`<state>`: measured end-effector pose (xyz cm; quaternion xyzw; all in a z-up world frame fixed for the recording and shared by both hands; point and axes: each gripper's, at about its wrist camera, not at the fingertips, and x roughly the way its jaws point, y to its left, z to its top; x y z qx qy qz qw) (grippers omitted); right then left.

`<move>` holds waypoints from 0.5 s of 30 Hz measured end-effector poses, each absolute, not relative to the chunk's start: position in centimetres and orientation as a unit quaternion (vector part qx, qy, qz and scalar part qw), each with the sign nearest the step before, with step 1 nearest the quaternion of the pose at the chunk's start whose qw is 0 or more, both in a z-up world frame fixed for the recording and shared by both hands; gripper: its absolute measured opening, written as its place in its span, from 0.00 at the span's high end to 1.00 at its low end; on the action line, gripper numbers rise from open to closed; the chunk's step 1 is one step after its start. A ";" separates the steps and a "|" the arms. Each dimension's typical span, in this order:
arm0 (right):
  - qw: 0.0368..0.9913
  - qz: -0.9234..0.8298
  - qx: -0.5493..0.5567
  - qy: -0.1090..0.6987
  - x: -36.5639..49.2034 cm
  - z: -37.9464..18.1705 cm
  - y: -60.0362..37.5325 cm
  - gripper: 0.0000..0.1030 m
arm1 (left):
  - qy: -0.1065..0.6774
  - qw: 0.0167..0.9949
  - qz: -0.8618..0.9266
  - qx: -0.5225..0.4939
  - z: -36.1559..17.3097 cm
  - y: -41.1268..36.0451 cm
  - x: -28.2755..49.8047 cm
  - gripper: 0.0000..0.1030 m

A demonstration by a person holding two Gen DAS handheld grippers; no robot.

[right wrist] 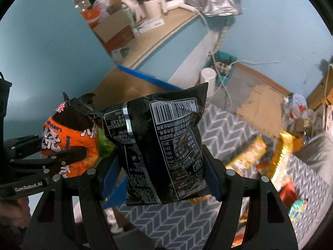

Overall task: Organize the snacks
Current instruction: 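Carry the orange bag and black packet with both tools over the box, then open both tools to drop the orange bag and black packet into the box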

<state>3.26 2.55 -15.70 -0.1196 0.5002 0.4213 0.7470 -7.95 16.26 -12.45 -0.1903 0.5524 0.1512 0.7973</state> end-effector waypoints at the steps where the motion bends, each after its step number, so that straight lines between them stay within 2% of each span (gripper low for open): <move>1: 0.745 0.424 -0.122 0.500 3.1 -15.8 3.2 0.31 | 0.552 0.797 0.156 -0.192 -12.5 16.7 -8.1 0.55; 15: 0.709 0.448 -0.159 0.522 2.4 -18.2 10.9 0.31 | 0.565 0.775 0.192 -0.208 -15.6 20.7 -9.2 0.55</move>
